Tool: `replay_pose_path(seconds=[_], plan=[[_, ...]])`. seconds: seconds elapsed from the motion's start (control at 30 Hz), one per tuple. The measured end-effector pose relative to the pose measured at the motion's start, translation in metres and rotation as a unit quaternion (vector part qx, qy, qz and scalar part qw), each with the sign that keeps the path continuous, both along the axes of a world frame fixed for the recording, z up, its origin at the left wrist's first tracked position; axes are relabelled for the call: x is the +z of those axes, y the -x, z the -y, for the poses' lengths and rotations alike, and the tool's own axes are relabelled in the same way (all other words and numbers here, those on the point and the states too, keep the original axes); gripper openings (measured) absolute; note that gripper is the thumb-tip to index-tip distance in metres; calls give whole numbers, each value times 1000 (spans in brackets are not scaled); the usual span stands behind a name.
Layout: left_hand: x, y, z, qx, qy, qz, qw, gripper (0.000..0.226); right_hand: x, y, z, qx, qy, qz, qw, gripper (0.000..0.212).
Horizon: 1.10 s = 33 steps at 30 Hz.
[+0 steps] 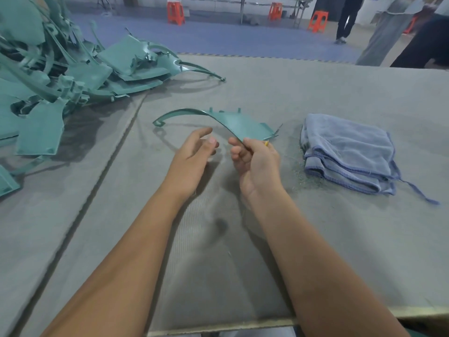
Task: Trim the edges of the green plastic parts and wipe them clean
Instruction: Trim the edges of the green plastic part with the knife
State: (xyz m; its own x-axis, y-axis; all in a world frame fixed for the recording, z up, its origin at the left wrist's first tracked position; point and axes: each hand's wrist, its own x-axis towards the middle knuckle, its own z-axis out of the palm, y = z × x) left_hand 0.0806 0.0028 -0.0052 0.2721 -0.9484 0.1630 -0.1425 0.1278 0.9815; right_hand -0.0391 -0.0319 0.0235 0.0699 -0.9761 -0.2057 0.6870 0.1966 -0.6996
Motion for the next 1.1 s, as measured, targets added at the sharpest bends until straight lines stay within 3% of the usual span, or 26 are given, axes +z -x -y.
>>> replay_pose_path(seconds=[0.1,0.2,0.3,0.43,0.53,0.6,0.63,0.7,0.77,0.87,1.0,1.1], plan=[[1,3,0,-14,7,-4,1000,29,1,-1,-1,11,16,101,995,9],[4,4,1,-16,10,-25,1000,24,1,-4,-2,54,36,73,995,16],[8,6,1,-20,21,-97,995,30,-1,-11,-8,136,49,-36,989,17],[7,-4,7,45,-32,-151,987,47,-7,-19,-15,188,108,-231,949,21],[6,-9,12,87,-68,-146,983,64,-11,-19,-14,153,154,-344,914,26],[4,-7,13,85,-68,-130,986,74,-12,-17,-10,80,177,-397,897,30],[4,-5,13,85,-75,-109,988,74,-13,-15,-6,39,189,-428,883,32],[3,-3,13,85,-86,-41,992,51,-13,-10,-2,-3,202,-478,855,33],[3,-1,11,75,-81,-14,994,27,-14,-7,1,12,183,-463,867,32],[7,-3,8,61,-58,-81,993,17,-16,-9,3,64,159,-397,901,28],[8,-7,9,70,-34,-168,983,22,-20,-8,3,40,209,-467,858,30],[8,-12,9,43,-30,-217,975,20,-21,-5,4,44,244,-462,851,27]])
